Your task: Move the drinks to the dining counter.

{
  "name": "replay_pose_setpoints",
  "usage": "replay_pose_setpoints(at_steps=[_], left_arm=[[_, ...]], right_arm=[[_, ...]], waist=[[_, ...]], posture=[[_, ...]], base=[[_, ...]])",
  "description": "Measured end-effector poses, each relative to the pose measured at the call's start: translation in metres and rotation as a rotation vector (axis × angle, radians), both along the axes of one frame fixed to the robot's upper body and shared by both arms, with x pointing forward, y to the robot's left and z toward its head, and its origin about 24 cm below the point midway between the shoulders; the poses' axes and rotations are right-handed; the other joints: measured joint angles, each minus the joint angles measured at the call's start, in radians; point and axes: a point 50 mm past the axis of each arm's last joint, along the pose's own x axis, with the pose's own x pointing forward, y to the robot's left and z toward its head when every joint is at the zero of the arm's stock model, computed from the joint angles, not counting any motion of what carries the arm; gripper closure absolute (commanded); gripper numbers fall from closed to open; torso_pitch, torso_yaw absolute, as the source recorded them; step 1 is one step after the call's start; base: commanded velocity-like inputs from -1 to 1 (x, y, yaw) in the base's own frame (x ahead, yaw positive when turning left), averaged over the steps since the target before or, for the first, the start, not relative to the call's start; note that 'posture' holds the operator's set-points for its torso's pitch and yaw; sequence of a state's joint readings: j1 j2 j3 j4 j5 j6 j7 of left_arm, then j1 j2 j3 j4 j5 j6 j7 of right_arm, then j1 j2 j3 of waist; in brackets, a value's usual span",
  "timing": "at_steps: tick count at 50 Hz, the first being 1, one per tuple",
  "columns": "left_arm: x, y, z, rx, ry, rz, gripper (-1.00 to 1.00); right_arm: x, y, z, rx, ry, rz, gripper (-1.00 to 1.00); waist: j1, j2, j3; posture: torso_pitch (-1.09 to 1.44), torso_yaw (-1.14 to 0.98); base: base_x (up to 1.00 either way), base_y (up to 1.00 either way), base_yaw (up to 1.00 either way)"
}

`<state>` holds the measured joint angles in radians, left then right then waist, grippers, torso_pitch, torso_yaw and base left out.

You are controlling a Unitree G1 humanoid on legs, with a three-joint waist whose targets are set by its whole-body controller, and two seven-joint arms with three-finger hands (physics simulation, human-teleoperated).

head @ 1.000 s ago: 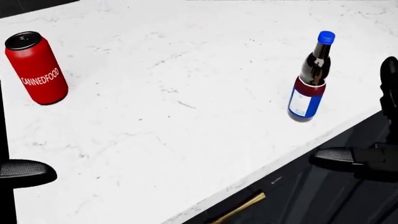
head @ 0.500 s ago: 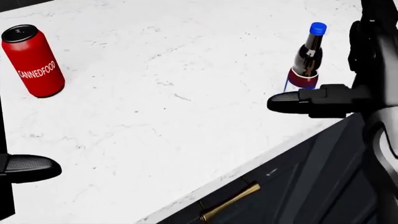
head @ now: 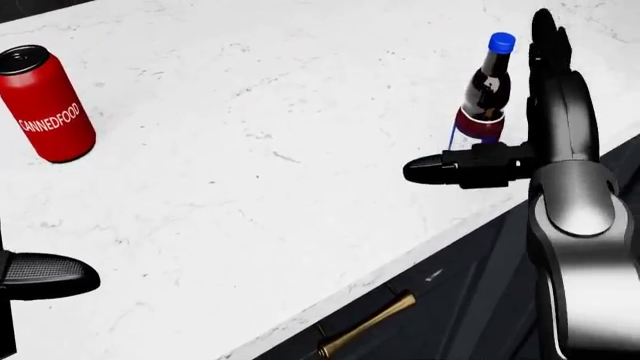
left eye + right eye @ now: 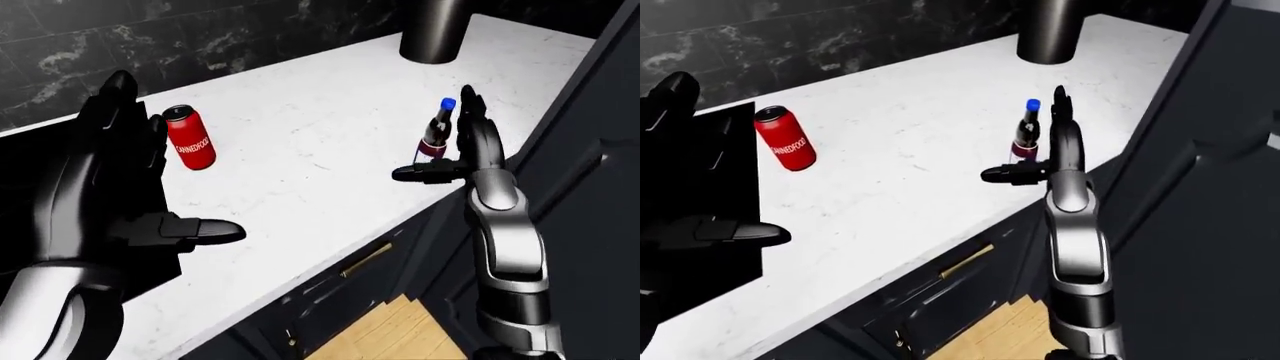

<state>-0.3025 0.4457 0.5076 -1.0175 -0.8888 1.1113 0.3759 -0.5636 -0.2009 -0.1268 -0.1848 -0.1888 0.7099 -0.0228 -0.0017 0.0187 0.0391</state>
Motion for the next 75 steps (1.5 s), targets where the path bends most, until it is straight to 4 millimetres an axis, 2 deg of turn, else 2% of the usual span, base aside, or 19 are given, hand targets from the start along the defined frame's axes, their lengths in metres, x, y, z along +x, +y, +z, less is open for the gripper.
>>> replay_pose_setpoints(at_steps=[3,9,13,16,17,19,20,21,28,38,48,55,59,66,75], left_arm=[[0.0,0.0,0.0,-0.001,0.001,0.001,-1.0],[0.0,-0.002,0.001,0.001,0.001,-0.005,-1.0],[-0.002,-0.001,0.002,0.003,-0.005,-0.002,-1.0],[-0.002,-0.001,0.002,0.002,-0.005,-0.002,-1.0],[-0.002,-0.001,0.002,0.003,-0.004,-0.003,-1.0],[-0.002,-0.001,0.002,0.003,-0.004,-0.005,-1.0],[-0.002,-0.001,0.002,0.003,-0.004,-0.005,-1.0],[-0.002,-0.001,0.002,0.003,-0.005,-0.005,-1.0],[-0.002,-0.002,0.0,0.001,0.0,-0.009,-1.0],[-0.001,-0.001,0.001,0.005,0.003,0.002,-1.0],[0.01,0.01,0.01,0.002,0.016,0.054,-1.0],[0.021,0.027,0.011,-0.024,0.045,0.16,-1.0],[0.029,0.034,0.009,-0.043,0.066,0.209,-1.0],[0.05,0.035,0.002,-0.036,0.111,0.239,-1.0],[0.064,0.036,0.0,-0.031,0.133,0.251,-1.0]], right_arm=[[0.002,0.0,-0.004,-0.006,0.009,-0.001,-0.47],[0.008,0.002,-0.007,-0.015,0.02,0.003,-0.4],[0.015,-0.001,-0.02,-0.016,0.046,-0.009,-0.36],[0.019,-0.003,-0.028,-0.019,0.06,-0.02,-0.08],[0.02,-0.003,-0.029,-0.023,0.053,-0.023,0.21],[0.021,-0.004,-0.028,-0.031,0.041,-0.028,0.51],[0.021,-0.004,-0.027,-0.034,0.037,-0.029,0.87],[0.021,-0.004,-0.026,-0.036,0.033,-0.033,1.0],[0.017,-0.003,-0.023,-0.038,0.031,-0.013,1.0],[0.001,-0.015,-0.007,0.024,-0.009,-0.011,1.0],[-0.02,-0.017,0.029,0.054,-0.114,0.03,1.0],[-0.024,-0.006,0.033,0.06,-0.104,0.08,1.0],[-0.024,-0.006,0.036,0.066,-0.108,0.078,1.0],[-0.026,-0.01,0.042,0.068,-0.126,0.06,1.0],[-0.024,-0.007,0.039,0.068,-0.115,0.068,1.0]], waist=[[-0.001,0.002,0.001],[-0.002,0.002,0.0],[-0.003,0.001,-0.003],[-0.004,0.003,-0.002],[-0.004,0.003,-0.002],[-0.004,0.003,-0.003],[-0.004,0.003,-0.003],[-0.004,0.003,-0.004],[0.001,0.0,-0.002],[0.0,0.0,0.006],[-0.002,0.0,0.006],[-0.005,0.003,0.012],[-0.003,0.002,0.013],[0.001,-0.002,0.011],[0.003,-0.005,0.008]], posture=[[0.0,0.0],[0.0,0.0],[0.0,0.0],[0.0,0.0],[0.0,0.0],[0.0,0.0],[0.0,0.0],[0.0,0.0],[0.0,0.0],[0.0,0.0],[0.0,0.0],[0.0,0.0],[0.0,0.0],[0.0,0.0],[0.0,0.0]], base=[[0.0,0.0,0.0],[0.0,0.0,0.0],[0.0,0.0,0.0],[0.0,0.0,0.0],[0.0,0.0,0.0],[0.0,0.0,0.0],[0.0,0.0,0.0],[0.0,0.0,0.0],[0.0,0.0,0.0],[0.0,0.0,0.0],[0.0,0.0,0.0],[0.0,0.0,0.0],[0.0,0.0,0.0],[0.0,0.0,0.0],[0.0,0.0,0.0]])
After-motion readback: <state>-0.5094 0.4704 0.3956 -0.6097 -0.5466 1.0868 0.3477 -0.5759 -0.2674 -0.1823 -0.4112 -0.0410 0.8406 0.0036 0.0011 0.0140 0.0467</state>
